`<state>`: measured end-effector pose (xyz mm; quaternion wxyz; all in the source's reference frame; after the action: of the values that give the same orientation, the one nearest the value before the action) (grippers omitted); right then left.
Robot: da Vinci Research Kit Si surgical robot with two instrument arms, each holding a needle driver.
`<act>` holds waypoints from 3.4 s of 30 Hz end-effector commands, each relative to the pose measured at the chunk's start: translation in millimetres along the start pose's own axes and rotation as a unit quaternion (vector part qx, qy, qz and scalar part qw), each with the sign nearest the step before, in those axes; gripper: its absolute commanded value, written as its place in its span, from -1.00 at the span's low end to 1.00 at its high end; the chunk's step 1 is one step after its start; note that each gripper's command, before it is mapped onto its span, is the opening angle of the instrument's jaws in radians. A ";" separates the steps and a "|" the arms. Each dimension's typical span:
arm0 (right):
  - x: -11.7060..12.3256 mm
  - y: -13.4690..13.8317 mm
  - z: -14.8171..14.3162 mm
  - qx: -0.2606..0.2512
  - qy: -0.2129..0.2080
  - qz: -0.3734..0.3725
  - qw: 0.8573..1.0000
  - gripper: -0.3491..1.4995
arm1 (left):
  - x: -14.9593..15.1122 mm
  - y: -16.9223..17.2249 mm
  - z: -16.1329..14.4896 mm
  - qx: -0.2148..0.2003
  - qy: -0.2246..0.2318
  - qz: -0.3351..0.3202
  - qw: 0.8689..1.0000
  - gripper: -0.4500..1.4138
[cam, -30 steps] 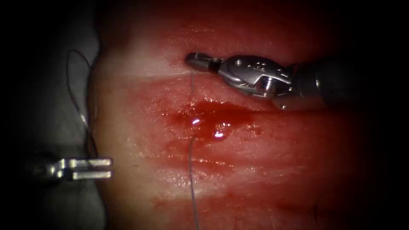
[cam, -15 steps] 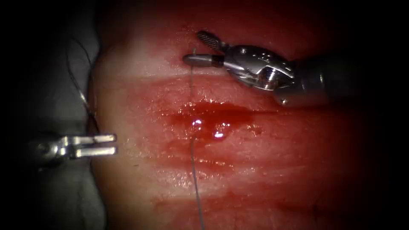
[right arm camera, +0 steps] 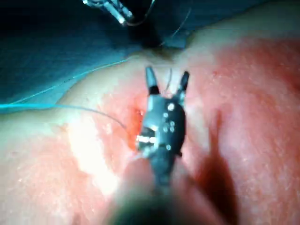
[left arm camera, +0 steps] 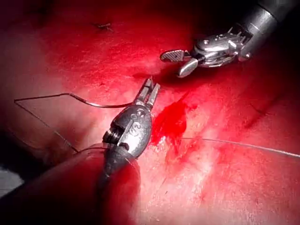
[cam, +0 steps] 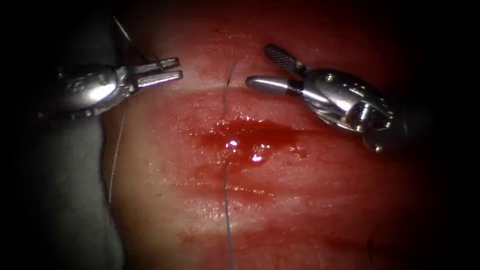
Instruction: Wound Closure
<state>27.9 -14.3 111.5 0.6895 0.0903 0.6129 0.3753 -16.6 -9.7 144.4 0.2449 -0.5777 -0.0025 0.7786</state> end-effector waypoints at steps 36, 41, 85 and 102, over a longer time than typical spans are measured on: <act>-2.3 -0.1 -3.4 -0.001 -0.008 -0.038 0.999 0.43 | 3.4 -1.8 4.8 -0.024 0.020 -0.026 0.999 0.62; -2.7 -0.6 -4.8 0.002 -0.020 -0.080 0.997 0.25 | 0.5 3.5 0.9 -0.064 0.054 0.005 0.996 0.42; -3.8 -0.3 -5.5 0.005 -0.025 -0.092 0.995 0.29 | -2.2 25.1 -0.7 -0.133 0.053 0.411 0.900 0.58; -4.0 -0.4 -5.2 0.006 -0.023 -0.093 0.995 0.31 | -3.6 25.9 0.5 -0.169 0.064 0.428 0.885 -1.00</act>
<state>22.9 -17.9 112.6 0.7348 0.0437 0.6049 0.3036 -25.7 -32.7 139.9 -0.2145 -0.6013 0.1342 0.7579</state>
